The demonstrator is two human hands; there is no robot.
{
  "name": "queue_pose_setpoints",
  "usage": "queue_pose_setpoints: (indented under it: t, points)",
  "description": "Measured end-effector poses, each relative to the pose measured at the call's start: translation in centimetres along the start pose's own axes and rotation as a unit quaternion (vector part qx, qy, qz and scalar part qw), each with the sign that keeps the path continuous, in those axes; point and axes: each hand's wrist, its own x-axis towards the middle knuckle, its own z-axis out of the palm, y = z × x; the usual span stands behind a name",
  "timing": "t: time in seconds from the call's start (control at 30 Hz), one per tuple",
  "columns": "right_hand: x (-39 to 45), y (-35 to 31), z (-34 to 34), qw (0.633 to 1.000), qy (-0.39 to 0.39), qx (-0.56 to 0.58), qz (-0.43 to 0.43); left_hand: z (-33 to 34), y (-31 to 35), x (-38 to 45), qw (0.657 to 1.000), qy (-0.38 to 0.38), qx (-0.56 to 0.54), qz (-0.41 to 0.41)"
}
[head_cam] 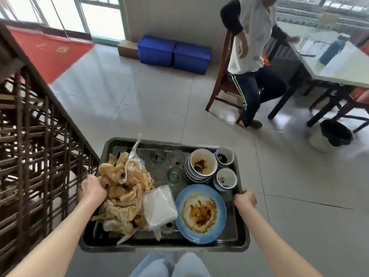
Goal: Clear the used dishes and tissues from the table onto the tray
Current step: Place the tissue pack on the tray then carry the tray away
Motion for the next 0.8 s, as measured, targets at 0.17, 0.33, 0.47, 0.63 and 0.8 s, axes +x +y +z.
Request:
queue_pose_setpoints:
  t: [0.17, 0.33, 0.47, 0.63, 0.8]
  points:
    - [8.4, -11.5, 3.1, 1.0, -0.009, -0.001, 0.007, -1.1, 9.6, 10.0, 1.0, -0.001, -0.002, -0.026]
    - [17.0, -22.3, 6.6, 0.999, -0.027, -0.021, -0.005, -0.9, 18.2, 19.9, 1.0, -0.002, 0.004, -0.013]
    - [24.4, -32.0, 9.8, 0.999, -0.032, -0.036, -0.024, -0.6, 25.0, 28.0, 0.999, 0.012, -0.011, -0.038]
    - [31.6, -44.7, 13.5, 0.997, -0.033, -0.066, -0.039, -1.8, 32.7, 38.2, 0.998, 0.019, -0.004, -0.059]
    - [37.8, -57.3, 18.2, 0.994, -0.046, -0.074, -0.065, -3.2, 39.4, 49.6, 0.997, 0.028, -0.013, -0.072]
